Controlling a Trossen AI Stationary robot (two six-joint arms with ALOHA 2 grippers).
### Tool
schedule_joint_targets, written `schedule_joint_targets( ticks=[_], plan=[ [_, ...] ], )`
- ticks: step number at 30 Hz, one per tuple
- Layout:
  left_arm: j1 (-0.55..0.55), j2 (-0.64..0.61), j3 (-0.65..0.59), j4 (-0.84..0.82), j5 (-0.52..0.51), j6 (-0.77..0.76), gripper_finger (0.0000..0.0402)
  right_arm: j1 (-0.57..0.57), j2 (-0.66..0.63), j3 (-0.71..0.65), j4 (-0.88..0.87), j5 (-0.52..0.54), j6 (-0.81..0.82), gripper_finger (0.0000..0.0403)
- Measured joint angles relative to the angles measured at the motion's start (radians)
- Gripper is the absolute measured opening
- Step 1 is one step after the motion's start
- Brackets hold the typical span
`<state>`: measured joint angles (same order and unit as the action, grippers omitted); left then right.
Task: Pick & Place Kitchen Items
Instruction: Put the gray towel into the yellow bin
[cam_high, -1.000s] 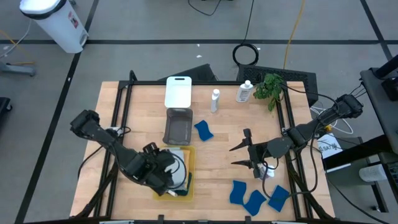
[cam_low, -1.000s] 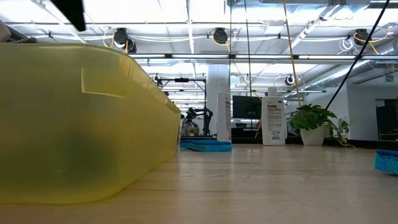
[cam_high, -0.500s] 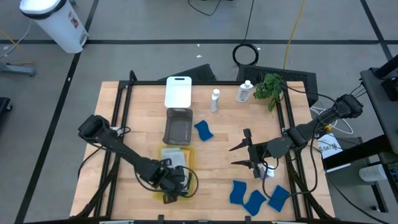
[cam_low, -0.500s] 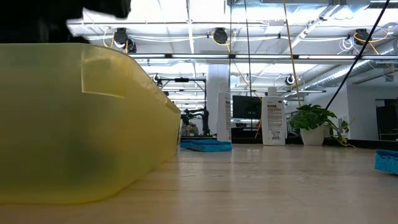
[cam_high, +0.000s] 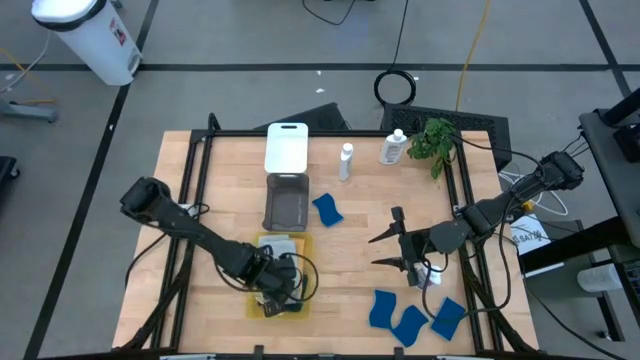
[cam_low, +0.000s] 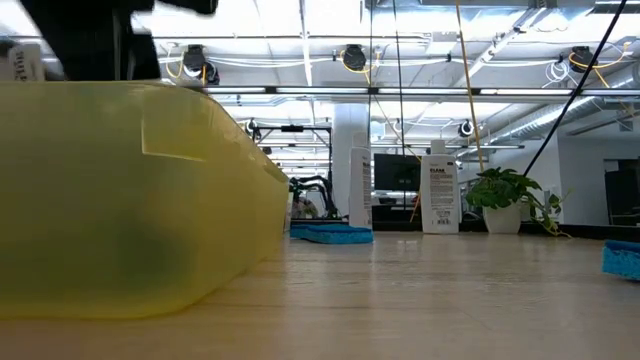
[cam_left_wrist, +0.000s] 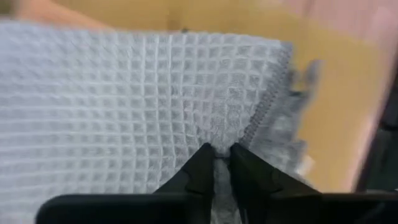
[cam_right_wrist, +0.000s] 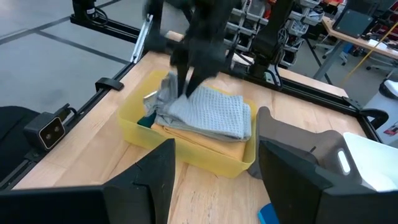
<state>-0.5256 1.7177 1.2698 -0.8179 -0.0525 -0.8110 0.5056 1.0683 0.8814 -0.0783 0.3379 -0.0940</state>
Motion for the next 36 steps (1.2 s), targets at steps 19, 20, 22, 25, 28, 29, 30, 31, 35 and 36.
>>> schedule_joint_targets(
  ticks=[19, 20, 22, 25, 28, 29, 30, 31, 35, 36],
  plan=[
    [-0.031, -0.110, 0.033, -0.103, -0.106, 0.009, 0.0036, 0.000, 0.000, 0.000, -0.001, 0.000, 0.000, 0.0196],
    [-0.035, -0.103, 0.033, -0.099, -0.105, 0.002, 0.0037, 0.000, 0.000, 0.000, -0.001, 0.000, 0.000, 0.0196],
    [-0.048, -0.092, 0.033, -0.091, -0.095, -0.003, 0.0037, 0.000, 0.000, 0.000, -0.001, 0.000, 0.000, 0.0196],
    [-0.061, -0.075, 0.032, -0.065, -0.045, -0.002, 0.0038, 0.000, 0.000, 0.000, -0.001, 0.000, 0.000, 0.0196],
    [-0.073, -0.071, 0.032, 0.003, -0.029, 0.010, 0.0038, 0.000, 0.000, 0.000, -0.001, 0.000, 0.000, 0.0196],
    [-0.076, -0.070, 0.033, 0.016, -0.027, 0.013, 0.0038, 0.000, 0.000, 0.000, -0.001, 0.000, 0.000, 0.0196],
    [-0.081, -0.068, 0.033, 0.022, -0.026, 0.013, 0.0039, 0.000, 0.000, 0.000, -0.001, 0.000, 0.000, 0.0196],
    [-0.085, -0.067, 0.033, 0.023, -0.026, 0.006, 0.0042, 0.000, 0.000, 0.000, -0.001, 0.000, 0.000, 0.0196],
    [-0.095, -0.068, 0.033, 0.012, -0.052, -0.039, 0.0079, 0.000, 0.000, 0.000, -0.001, 0.000, 0.000, 0.0196],
    [-0.097, -0.068, 0.033, 0.002, -0.065, -0.051, 0.0093, 0.000, 0.000, 0.000, -0.001, 0.000, 0.000, 0.0196]
  ],
)
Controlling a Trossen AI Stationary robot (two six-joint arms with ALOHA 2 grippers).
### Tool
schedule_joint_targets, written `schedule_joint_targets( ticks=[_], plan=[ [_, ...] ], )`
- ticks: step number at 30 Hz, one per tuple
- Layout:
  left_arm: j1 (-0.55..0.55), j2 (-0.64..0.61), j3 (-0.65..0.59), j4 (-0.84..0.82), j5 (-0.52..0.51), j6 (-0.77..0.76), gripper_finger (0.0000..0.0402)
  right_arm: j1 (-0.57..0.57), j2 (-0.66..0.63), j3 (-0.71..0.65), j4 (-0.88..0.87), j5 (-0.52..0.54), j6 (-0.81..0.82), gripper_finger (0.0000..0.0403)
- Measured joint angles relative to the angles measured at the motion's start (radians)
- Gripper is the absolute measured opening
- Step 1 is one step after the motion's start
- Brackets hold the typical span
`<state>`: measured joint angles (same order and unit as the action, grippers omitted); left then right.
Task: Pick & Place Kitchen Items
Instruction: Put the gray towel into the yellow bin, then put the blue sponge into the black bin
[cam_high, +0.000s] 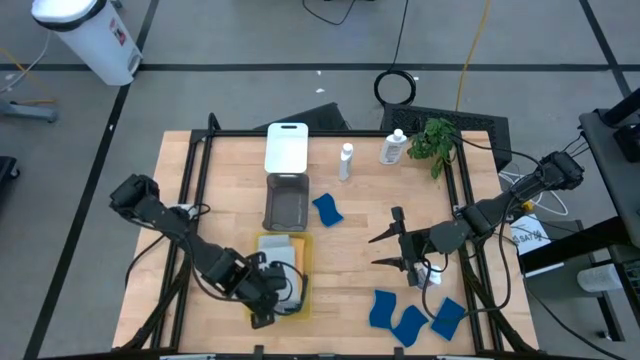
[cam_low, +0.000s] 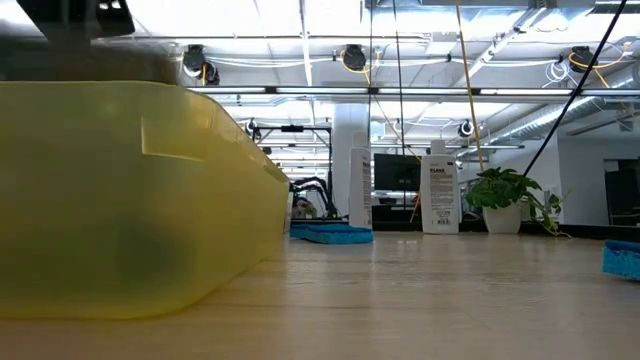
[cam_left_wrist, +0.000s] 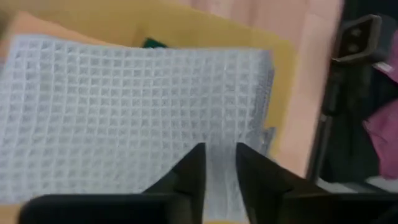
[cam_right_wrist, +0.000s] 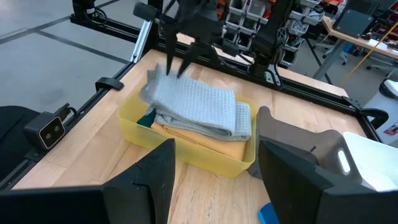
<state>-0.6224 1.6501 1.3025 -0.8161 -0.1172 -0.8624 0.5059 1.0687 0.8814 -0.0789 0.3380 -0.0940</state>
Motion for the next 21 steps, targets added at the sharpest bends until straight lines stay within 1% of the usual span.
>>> schedule_joint_targets(
  ticks=[3, 7, 10, 12, 14, 16, 19, 21],
  plan=[
    [-0.002, 0.000, 0.000, -0.010, -0.022, -0.029, 0.0140, 0.000, 0.000, 0.000, 0.000, 0.000, 0.000, 0.0196],
    [0.000, -0.003, 0.000, -0.011, 0.020, 0.020, 0.0201, 0.000, 0.000, 0.000, 0.000, 0.000, 0.000, 0.0196],
    [-0.004, -0.016, 0.000, -0.008, 0.016, 0.077, 0.0232, 0.000, 0.000, 0.000, 0.000, 0.000, 0.000, 0.0196],
    [-0.015, -0.032, 0.000, -0.012, -0.020, 0.125, 0.0246, 0.000, 0.000, 0.000, 0.000, 0.000, 0.002, 0.0196],
    [-0.026, -0.064, 0.000, -0.013, -0.081, 0.157, 0.0257, 0.000, 0.000, 0.000, 0.000, 0.000, 0.003, 0.0196],
    [-0.042, -0.110, 0.000, -0.017, -0.172, 0.197, 0.0265, 0.000, 0.000, 0.000, -0.001, 0.000, 0.003, 0.0196],
    [-0.076, -0.192, -0.004, -0.014, -0.361, 0.286, 0.0273, 0.000, 0.000, 0.000, -0.001, 0.000, 0.003, 0.0196],
    [-0.093, -0.260, -0.030, -0.001, -0.499, 0.339, 0.0276, 0.000, 0.000, 0.000, -0.001, 0.000, 0.003, 0.0196]
  ],
)
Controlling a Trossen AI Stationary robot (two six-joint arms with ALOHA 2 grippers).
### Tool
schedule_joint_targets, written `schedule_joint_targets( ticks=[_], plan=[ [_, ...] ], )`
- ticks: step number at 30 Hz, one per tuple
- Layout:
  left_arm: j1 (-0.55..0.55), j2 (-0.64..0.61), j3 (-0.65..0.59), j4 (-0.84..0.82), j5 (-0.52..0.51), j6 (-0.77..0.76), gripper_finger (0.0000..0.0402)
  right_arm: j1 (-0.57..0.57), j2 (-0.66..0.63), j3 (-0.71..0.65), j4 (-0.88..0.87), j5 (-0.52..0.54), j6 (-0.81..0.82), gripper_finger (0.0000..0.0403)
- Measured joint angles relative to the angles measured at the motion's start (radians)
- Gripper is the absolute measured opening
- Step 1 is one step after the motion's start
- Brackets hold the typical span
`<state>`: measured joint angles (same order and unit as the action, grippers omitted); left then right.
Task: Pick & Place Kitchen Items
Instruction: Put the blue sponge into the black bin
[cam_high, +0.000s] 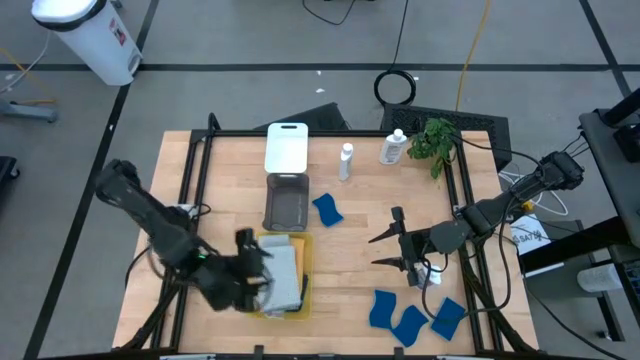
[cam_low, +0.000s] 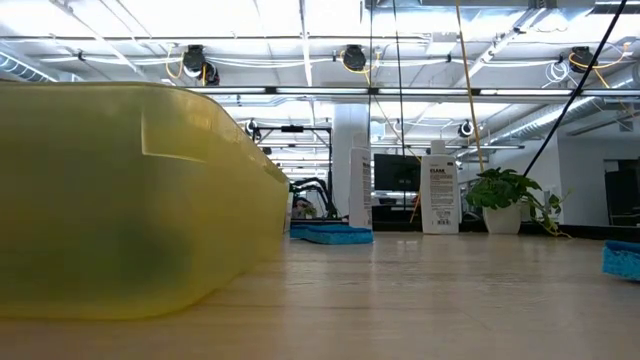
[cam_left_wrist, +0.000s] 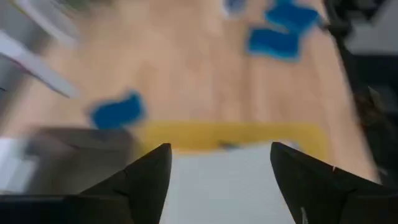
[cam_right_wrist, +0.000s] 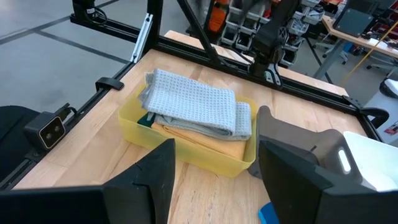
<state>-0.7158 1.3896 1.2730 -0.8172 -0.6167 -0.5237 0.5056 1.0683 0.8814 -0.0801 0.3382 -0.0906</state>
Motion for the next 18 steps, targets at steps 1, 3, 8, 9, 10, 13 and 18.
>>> schedule_joint_targets(
  ticks=[1, 3, 8, 9, 10, 13, 18],
  plan=[
    [-0.004, -0.041, -0.023, 0.006, -0.056, 0.017, 0.0277, 0.000, 0.000, 0.000, -0.002, 0.000, 0.000, 0.0196],
    [-0.002, -0.131, -0.085, 0.013, -0.136, 0.028, 0.0278, 0.000, 0.000, 0.000, -0.006, 0.000, 0.000, 0.0196],
    [0.076, -0.394, -0.353, 0.224, -0.187, 0.075, 0.0278, 0.000, 0.000, 0.000, -0.019, 0.000, 0.000, 0.0196],
    [0.101, -0.447, -0.421, 0.285, -0.148, 0.111, 0.0278, 0.000, 0.000, 0.000, -0.023, 0.000, 0.000, 0.0196],
    [0.128, -0.501, -0.485, 0.338, -0.094, 0.146, 0.0279, 0.000, 0.000, 0.000, -0.024, 0.000, 0.000, 0.0196],
    [0.210, -0.673, -0.641, 0.449, 0.082, 0.222, 0.0277, 0.000, 0.000, 0.000, -0.023, 0.000, 0.003, 0.0196],
    [0.318, -0.930, -0.799, 0.479, 0.221, 0.257, 0.0274, 0.000, 0.000, 0.000, -0.025, 0.000, 0.026, 0.0196]
  ],
)
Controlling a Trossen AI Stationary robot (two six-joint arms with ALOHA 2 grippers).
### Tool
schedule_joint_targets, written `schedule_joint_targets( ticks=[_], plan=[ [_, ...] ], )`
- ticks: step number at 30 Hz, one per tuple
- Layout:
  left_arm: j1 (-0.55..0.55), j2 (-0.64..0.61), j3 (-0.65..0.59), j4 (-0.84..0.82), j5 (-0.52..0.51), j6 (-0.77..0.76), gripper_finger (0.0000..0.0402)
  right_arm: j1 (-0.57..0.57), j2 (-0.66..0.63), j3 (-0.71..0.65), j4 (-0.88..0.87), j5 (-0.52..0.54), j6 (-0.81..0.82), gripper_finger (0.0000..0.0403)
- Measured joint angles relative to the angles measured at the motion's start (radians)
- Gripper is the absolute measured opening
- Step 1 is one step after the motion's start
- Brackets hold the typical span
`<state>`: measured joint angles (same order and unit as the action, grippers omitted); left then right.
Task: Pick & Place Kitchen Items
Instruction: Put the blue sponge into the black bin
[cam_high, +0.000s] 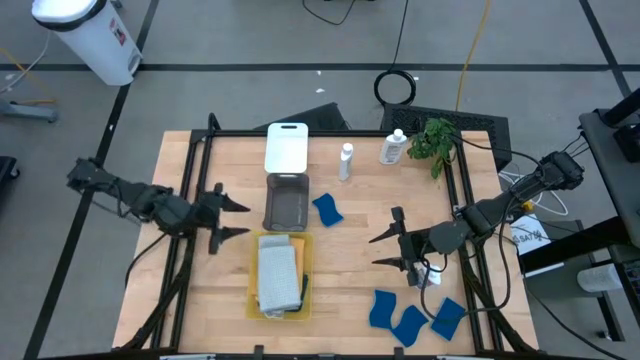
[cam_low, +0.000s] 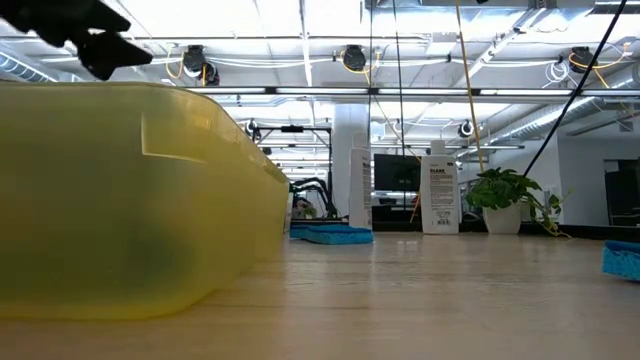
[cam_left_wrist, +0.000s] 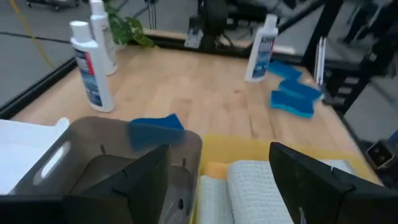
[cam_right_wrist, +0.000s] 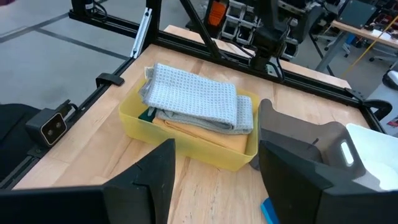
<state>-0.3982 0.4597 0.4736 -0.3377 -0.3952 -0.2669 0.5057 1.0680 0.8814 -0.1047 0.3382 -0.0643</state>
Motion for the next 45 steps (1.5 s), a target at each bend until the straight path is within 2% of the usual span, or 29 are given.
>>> schedule_joint_targets(
  ticks=[7, 11, 19, 21, 23, 26, 29, 32, 35, 37, 39, 42, 45],
  plan=[
    [0.039, -0.343, -0.134, -0.009, 0.040, 0.032, 0.0274, 0.000, 0.000, 0.000, -0.027, 0.000, 0.001, 0.0196],
    [0.038, -0.458, -0.195, -0.028, 0.039, 0.029, 0.0274, 0.002, 0.000, 0.000, -0.053, -0.005, 0.045, 0.0196],
    [0.039, -0.441, -0.212, -0.084, 0.024, -0.024, 0.0274, 0.085, -0.002, 0.000, -0.065, -0.263, 0.062, 0.0196],
    [0.039, -0.441, -0.208, -0.076, 0.019, -0.026, 0.0274, 0.122, 0.003, 0.000, -0.079, -0.332, 0.096, 0.0196],
    [0.039, -0.441, -0.209, -0.089, 0.016, -0.027, 0.0273, 0.162, 0.015, 0.000, -0.080, -0.356, 0.160, 0.0196],
    [0.039, -0.440, -0.209, -0.081, 0.012, -0.025, 0.0274, 0.228, 0.037, 0.030, -0.153, -0.273, 0.246, 0.0191],
    [0.039, -0.440, -0.209, -0.070, 0.010, -0.051, 0.0274, 0.295, 0.089, 0.120, -0.347, -0.179, 0.327, 0.0160],
    [0.039, -0.440, -0.209, -0.071, 0.010, -0.052, 0.0274, 0.357, 0.160, 0.222, -0.566, -0.183, 0.480, 0.0105],
    [0.039, -0.440, -0.209, -0.071, 0.010, -0.054, 0.0274, 0.428, 0.215, 0.277, -0.702, -0.204, 0.623, 0.0036],
    [0.039, -0.440, -0.209, -0.072, 0.010, -0.052, 0.0274, 0.475, 0.245, 0.281, -0.718, -0.258, 0.652, 0.0010],
    [0.039, -0.440, -0.209, -0.072, 0.010, -0.053, 0.0274, 0.535, 0.271, 0.268, -0.706, -0.261, 0.655, 0.0010],
    [0.039, -0.440, -0.209, -0.071, 0.010, -0.052, 0.0274, 0.612, 0.313, 0.245, -0.706, -0.215, 0.677, 0.0004],
    [0.039, -0.440, -0.209, -0.071, 0.010, -0.052, 0.0274, 0.659, 0.350, 0.215, -0.670, -0.179, 0.768, 0.0002]
  ],
)
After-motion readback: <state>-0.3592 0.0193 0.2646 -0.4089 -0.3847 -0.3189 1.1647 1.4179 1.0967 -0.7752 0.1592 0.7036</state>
